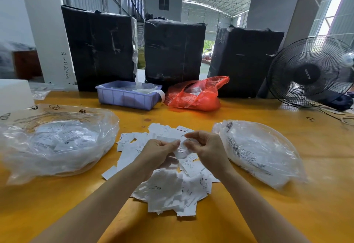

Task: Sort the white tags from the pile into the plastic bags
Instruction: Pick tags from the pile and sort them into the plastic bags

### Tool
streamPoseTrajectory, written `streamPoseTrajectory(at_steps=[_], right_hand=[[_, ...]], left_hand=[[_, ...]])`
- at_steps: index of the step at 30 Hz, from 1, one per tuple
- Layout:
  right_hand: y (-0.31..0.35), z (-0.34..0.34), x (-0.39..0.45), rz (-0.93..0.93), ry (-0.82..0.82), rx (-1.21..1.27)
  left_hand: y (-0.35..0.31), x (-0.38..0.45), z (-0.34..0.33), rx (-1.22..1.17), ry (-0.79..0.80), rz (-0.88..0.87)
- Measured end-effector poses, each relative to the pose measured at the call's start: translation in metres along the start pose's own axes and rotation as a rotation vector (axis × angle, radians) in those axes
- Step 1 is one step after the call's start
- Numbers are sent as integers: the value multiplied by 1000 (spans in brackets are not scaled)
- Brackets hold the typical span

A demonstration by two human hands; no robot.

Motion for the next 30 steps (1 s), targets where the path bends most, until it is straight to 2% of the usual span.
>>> streamPoseTrajectory(at_steps=[4,8,15,20,24,28,30], right_hand=[[2,-1,0,-65,85,88],[2,-2,-1,-113,172,66],[1,-1,1,-86,-23,162],[3,-10,-5,-48,76,110],[6,-9,-5,-50,62,122],[7,-8,-7,-141,128,180],[6,-7,-7,-194,91,260]], left_hand=[[0,-2,1,6,29,21],[1,-1,0,13,24,30],[1,1,-2,-89,-119,29],[2,0,-3,-96,-125,23],[2,0,-3,-94,-130,4],[3,-1,-3,-79,-107,-8],[2,0,-2,-95,-68,20]])
Point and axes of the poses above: each hand's wrist, its own x-axis towards the middle knuckle, its own z-axis out of the back of the hand, y = z × x, the point moved 1 cm from there along x, towards the middle knuckle, and after that the axes turned 15 degrees about x, right-handed, at the moved point
